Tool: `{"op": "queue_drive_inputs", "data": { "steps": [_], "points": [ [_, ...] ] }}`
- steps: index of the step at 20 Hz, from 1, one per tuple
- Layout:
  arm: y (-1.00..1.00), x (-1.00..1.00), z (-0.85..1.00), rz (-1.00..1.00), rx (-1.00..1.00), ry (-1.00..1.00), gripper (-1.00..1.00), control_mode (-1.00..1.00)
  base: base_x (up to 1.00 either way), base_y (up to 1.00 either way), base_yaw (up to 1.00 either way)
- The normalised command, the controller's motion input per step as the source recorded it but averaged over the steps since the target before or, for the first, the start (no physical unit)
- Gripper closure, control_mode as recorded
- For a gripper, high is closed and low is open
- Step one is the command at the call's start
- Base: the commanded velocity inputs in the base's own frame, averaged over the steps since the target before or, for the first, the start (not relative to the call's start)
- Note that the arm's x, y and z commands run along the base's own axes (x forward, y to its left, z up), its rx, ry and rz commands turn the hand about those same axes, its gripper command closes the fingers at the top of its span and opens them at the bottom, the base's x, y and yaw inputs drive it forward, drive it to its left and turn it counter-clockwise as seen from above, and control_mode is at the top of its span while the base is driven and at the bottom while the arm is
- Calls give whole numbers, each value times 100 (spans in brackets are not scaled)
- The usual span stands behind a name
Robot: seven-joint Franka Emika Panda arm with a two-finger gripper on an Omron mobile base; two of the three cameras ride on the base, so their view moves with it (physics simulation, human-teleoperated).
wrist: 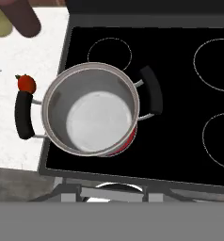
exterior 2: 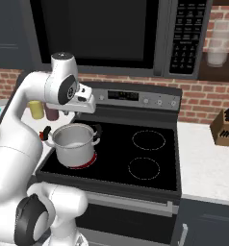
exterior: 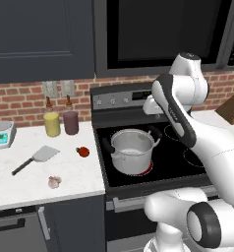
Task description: Put the garlic and tomato in the pot. Retrieve the spatula and lightly stir the vegetables in the pot.
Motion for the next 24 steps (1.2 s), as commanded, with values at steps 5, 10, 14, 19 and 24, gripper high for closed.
{"op": "queue_drive_inputs", "data": {
  "steps": [5, 10, 14, 19, 24],
  "points": [
    [0, 0, 0, 0, 0, 0, -100, 100, 0, 13, 0],
    [0, 0, 0, 0, 0, 0, -100, 100, 0, 73, 0],
    [0, 0, 0, 0, 0, 0, -100, 100, 0, 81, 0],
    [0, 0, 0, 0, 0, 0, -100, 100, 0, 65, 0],
    [0, 0, 0, 0, 0, 0, -100, 100, 30, 22, 0]
  ]
}}
